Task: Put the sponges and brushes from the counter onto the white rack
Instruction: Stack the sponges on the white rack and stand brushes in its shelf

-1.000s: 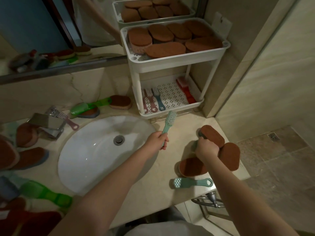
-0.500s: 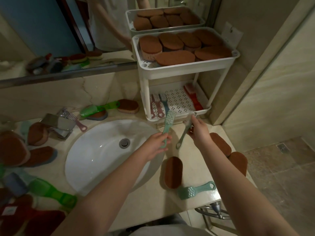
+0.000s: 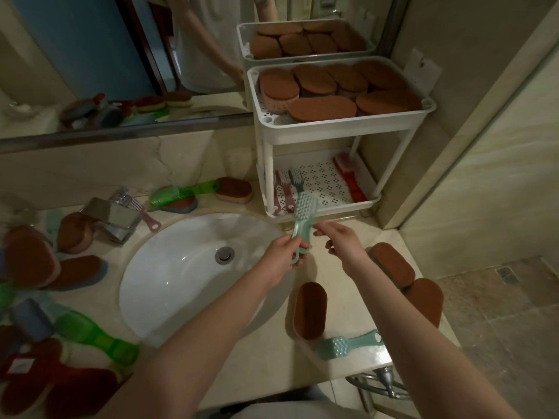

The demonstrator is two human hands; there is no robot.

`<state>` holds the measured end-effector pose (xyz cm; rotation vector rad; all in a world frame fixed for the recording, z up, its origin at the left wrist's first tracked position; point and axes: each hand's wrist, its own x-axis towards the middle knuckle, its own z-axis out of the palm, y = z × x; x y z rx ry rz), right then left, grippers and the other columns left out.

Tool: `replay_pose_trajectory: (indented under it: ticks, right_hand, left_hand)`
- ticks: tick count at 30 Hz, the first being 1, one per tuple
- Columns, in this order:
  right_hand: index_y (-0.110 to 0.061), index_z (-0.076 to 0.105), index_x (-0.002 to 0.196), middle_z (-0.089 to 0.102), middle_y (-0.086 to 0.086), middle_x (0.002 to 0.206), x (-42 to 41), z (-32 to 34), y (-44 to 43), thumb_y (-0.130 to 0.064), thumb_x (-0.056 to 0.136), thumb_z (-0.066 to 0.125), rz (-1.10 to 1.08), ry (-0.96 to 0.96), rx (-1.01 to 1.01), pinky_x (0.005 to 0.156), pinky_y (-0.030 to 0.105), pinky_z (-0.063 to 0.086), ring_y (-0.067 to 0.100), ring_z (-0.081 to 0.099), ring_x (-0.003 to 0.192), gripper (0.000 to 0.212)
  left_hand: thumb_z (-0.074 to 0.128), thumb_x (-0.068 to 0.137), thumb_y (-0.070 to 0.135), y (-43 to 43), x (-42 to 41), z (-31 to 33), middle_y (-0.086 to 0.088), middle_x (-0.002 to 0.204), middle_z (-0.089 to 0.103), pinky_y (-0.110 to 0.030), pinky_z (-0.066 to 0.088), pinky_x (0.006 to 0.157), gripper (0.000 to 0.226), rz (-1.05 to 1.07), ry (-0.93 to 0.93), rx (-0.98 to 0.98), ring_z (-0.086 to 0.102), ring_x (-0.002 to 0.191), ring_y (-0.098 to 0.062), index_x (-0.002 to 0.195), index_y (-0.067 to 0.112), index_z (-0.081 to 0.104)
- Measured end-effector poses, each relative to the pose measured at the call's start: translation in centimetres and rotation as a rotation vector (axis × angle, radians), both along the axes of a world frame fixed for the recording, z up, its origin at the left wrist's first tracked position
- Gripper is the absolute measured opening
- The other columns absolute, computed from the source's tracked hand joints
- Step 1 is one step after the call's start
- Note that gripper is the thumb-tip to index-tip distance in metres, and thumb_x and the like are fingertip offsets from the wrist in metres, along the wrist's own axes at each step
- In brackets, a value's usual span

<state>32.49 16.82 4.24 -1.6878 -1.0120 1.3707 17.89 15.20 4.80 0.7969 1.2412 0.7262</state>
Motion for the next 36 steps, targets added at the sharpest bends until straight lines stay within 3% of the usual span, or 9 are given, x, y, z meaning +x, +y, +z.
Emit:
replay_pose_trajectory:
  ticks: [7,12,16,20,23,28,30,32,36]
  right_hand:
    - [-0.005,0.067,0.084,0.058,-0.002,0.067,-1.1,-0.4,0.1,-0.007,0.090,0.059,0.067,-0.021,0.067,0.044,0.007,0.035,-0.004,0.048,0.047,0.010]
    - [-0.012,0.064,0.071,0.058,-0.004,0.060,-0.8,-0.2,2.4,-0.007,0.089,0.062,-0.013,-0.002,0.056,0.043,0.012,0.035,-0.001,0.048,0.044,0.019]
    - [-0.011,0.063,0.072,0.056,0.004,0.065,-1.3,-0.4,6.9,-0.008,0.087,0.065,-0.056,-0.010,0.012,0.042,0.018,0.035,0.012,0.042,0.051,0.015]
    - [-0.012,0.062,0.077,0.059,0.005,0.072,-3.9,-1.1,12.0,-0.011,0.086,0.067,0.046,-0.118,-0.026,0.059,0.025,0.046,0.015,0.053,0.061,0.010]
    - [-0.011,0.058,0.072,0.055,0.008,0.067,-6.0,-2.2,14.7,-0.011,0.087,0.064,0.134,-0.237,-0.057,0.055,0.026,0.044,0.020,0.051,0.058,0.016]
    - [-0.006,0.061,0.081,0.059,0.014,0.087,-7.9,-3.4,16.1,-0.014,0.094,0.051,0.277,-0.455,-0.045,0.056,0.027,0.045,0.026,0.057,0.078,0.018]
    - [0.000,0.066,0.099,0.065,0.018,0.097,-8.0,-3.9,16.2,-0.013,0.094,0.050,0.293,-0.495,-0.032,0.074,0.034,0.054,0.032,0.063,0.088,0.021]
    - [0.002,0.067,0.106,0.066,0.021,0.108,-8.0,-4.2,16.2,-0.009,0.091,0.052,0.298,-0.517,-0.006,0.090,0.042,0.052,0.036,0.062,0.101,0.024]
    - [0.001,0.068,0.103,0.067,0.020,0.109,-8.2,-4.2,15.7,-0.001,0.085,0.058,0.288,-0.528,0.035,0.093,0.042,0.051,0.035,0.062,0.104,0.021]
  left_hand:
    - [0.041,0.098,0.015,0.0,0.9,-0.8,-0.003,0.081,0.060,-0.024,0.043,0.067,0.027,-0.058,0.096,0.062,0.055,0.071,-0.011,0.075,0.014,0.056]
    - [0.042,0.099,0.021,0.0,0.0,-0.4,0.000,0.091,0.059,-0.026,0.047,0.074,0.021,-0.027,0.092,0.075,0.055,0.093,-0.014,0.088,0.019,0.060]
    - [0.043,0.099,0.022,-0.3,-3.1,-0.6,0.003,0.095,0.060,-0.026,0.047,0.076,0.019,0.040,0.039,0.016,0.056,0.095,-0.011,0.091,0.019,0.060]
    - [0.043,0.099,0.019,-0.5,-6.2,-0.9,0.004,0.093,0.061,-0.025,0.045,0.074,0.020,0.195,0.022,-0.032,0.057,0.088,-0.008,0.089,0.017,0.060]
    - [0.044,0.098,0.021,-0.3,-8.0,-0.9,0.003,0.093,0.061,-0.026,0.047,0.076,0.020,0.293,0.050,-0.042,0.058,0.088,-0.008,0.088,0.017,0.061]
    - [0.044,0.098,0.023,0.4,-9.8,-0.8,0.002,0.091,0.060,-0.024,0.047,0.073,0.017,0.374,0.056,-0.043,0.057,0.089,-0.009,0.092,0.017,0.059]
    - [0.044,0.098,0.022,0.4,-9.9,-0.8,0.001,0.093,0.060,-0.026,0.047,0.075,0.019,0.383,0.060,-0.046,0.058,0.091,-0.010,0.089,0.018,0.059]
    - [0.043,0.099,0.022,0.3,-9.7,-0.8,0.002,0.094,0.059,-0.026,0.047,0.075,0.021,0.384,0.054,-0.055,0.058,0.091,-0.010,0.088,0.018,0.059]
    - [0.042,0.099,0.021,-0.1,-8.9,-1.1,0.003,0.095,0.060,-0.028,0.046,0.076,0.018,0.372,-0.014,-0.081,0.059,0.090,-0.010,0.092,0.015,0.058]
